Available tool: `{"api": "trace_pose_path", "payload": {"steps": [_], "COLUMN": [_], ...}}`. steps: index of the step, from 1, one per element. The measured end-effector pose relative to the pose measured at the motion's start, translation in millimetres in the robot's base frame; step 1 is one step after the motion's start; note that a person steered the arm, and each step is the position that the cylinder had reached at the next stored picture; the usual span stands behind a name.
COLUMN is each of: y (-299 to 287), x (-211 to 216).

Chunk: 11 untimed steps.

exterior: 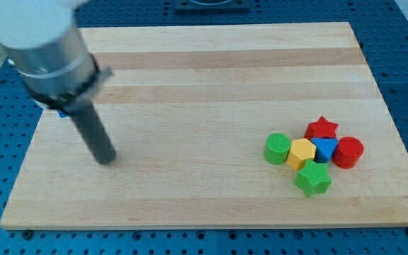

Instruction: Separate the yellow hexagon from the green circle

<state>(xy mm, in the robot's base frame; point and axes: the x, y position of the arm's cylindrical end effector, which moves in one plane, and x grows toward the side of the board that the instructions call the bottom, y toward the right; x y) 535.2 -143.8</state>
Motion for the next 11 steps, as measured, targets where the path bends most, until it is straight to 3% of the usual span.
{"api": "trace_pose_path", "payload": {"steps": [1, 2, 3, 5, 8, 10, 11], "y": [83.9, 154.9, 234.6, 313.9, 266.1, 197.2, 194.0], "x": [54.9, 82.7, 83.2, 64.6, -39.5, -77.5, -91.7]}}
